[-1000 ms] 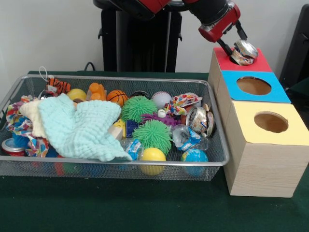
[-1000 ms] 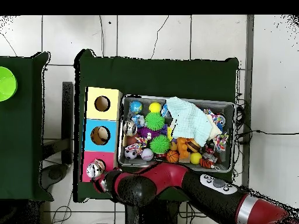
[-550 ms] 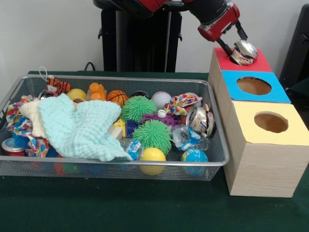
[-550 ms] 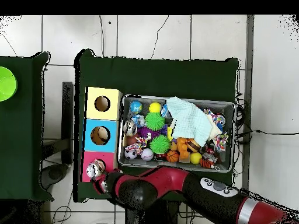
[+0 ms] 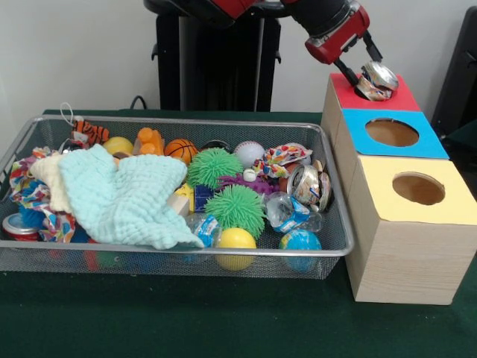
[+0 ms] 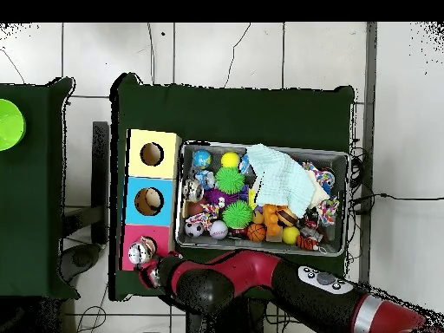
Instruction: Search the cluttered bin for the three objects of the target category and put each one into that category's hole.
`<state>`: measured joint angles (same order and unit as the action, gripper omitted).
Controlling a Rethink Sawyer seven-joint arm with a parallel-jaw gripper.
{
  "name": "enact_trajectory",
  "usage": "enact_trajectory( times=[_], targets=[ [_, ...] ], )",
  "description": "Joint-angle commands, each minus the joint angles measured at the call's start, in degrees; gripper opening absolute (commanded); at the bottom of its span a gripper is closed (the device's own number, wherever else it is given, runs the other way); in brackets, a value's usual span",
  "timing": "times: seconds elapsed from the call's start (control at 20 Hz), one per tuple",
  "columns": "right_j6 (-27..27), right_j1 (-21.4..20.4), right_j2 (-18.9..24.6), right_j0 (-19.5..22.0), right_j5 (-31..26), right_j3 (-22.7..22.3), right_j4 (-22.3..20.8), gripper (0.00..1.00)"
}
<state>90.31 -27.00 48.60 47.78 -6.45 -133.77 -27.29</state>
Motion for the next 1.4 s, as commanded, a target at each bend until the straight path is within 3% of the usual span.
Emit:
enact_trajectory(
  times=[0.05, 0.45, 0.65, 0.95, 1.1, 1.4],
  targets=[
    [7.9, 12.0, -5.7, -4.8, 13.6, 20.2, -2.1, 1.0],
    [5.3, 12.4, -4.0, -2.9, 9.7, 20.3, -2.8, 1.0],
    [2.0, 7.5, -3.9, -2.4, 3.5, 20.2, -3.4, 1.0],
    [0.8, 7.2, -0.1, 3.1, -1.1, 18.2, -0.8, 1.0],
    [-1.7, 6.5, 1.5, 5.7, -6.5, 17.9, 0.5, 1.0],
    [-7.5, 9.9, 5.7, 11.7, -14.3, 19.0, 0.5, 1.0]
  ],
)
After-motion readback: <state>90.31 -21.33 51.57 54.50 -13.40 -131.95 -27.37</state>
